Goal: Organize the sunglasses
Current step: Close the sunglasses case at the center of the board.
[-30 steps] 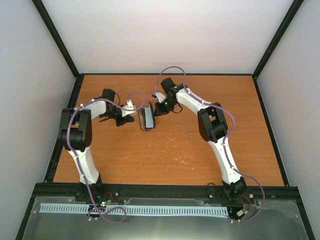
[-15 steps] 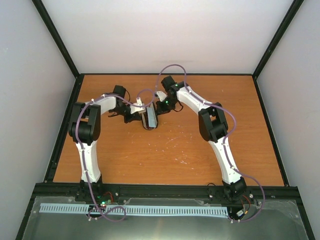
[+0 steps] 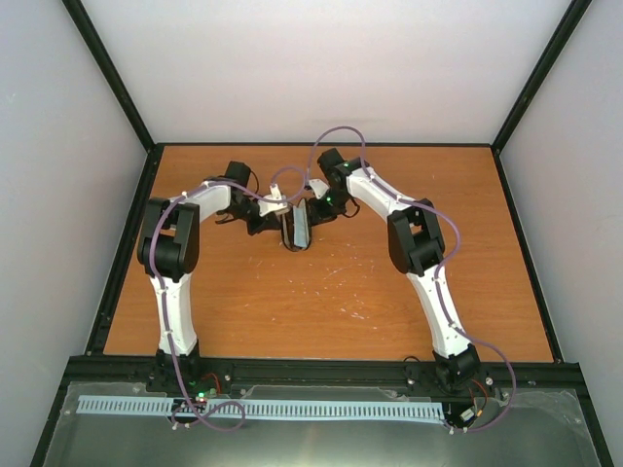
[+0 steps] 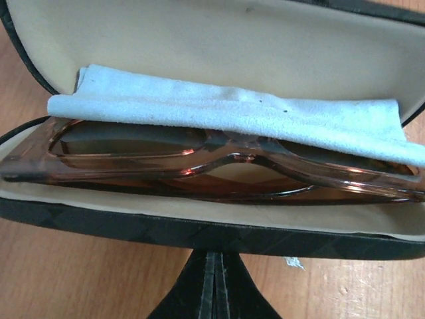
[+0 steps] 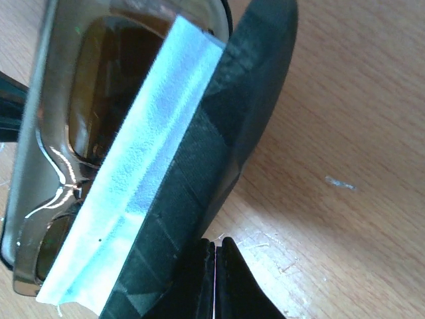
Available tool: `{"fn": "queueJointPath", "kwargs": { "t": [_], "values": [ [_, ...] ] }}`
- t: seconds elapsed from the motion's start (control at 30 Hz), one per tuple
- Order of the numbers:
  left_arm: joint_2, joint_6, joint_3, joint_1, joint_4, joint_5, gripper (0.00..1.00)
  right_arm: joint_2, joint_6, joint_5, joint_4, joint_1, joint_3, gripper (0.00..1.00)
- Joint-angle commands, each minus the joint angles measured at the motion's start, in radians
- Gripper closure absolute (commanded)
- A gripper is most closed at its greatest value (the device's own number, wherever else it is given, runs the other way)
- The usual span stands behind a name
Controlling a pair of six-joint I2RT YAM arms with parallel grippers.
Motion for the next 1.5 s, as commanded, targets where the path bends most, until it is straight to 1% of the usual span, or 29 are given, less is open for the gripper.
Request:
{"fn": "queueJointPath", "kwargs": {
  "t": [0.0, 0.47, 0.67, 0.93, 1.1, 1.2, 1.33, 1.47],
  "values": [
    [0.01, -0.043, 0.078, -0.032, 0.031, 0.063, 0.99, 0.046, -0.026, -0.042, -0.015, 0.027, 0.025, 0.97],
    [0.019, -0.139, 0.097, -0.092, 0.088, 0.103, 0.99, 0.058, -0.01, -0.061, 0.013, 0.05, 0.044, 0.97],
    [0.022, -0.147, 0.1, -0.104, 0.103, 0.11, 0.99, 0.066, -0.006, -0.075, 0.016, 0.062, 0.082, 0.97],
    [0.036, -0.143, 0.126, -0.115, 0.1, 0.11, 0.99, 0.071, -0.011, -0.091, 0.007, 0.082, 0.077, 0.97],
    [0.028, -0.128, 0.134, -0.115, 0.064, 0.078, 0.99, 0.055, -0.027, -0.066, -0.002, 0.079, 0.021, 0.97],
    [0.003, -0.115, 0.112, -0.101, 0.036, 0.06, 0.99, 0.041, -0.034, -0.046, -0.013, 0.068, -0.022, 0.97],
    [-0.09, -0.106, -0.001, -0.057, 0.08, 0.048, 0.99, -0.004, -0.042, 0.015, -0.017, 0.045, -0.108, 0.97],
    [-0.17, -0.103, -0.084, 0.002, 0.093, 0.048, 0.99, -0.064, -0.031, 0.082, -0.016, -0.006, -0.211, 0.97]
  ]
}}
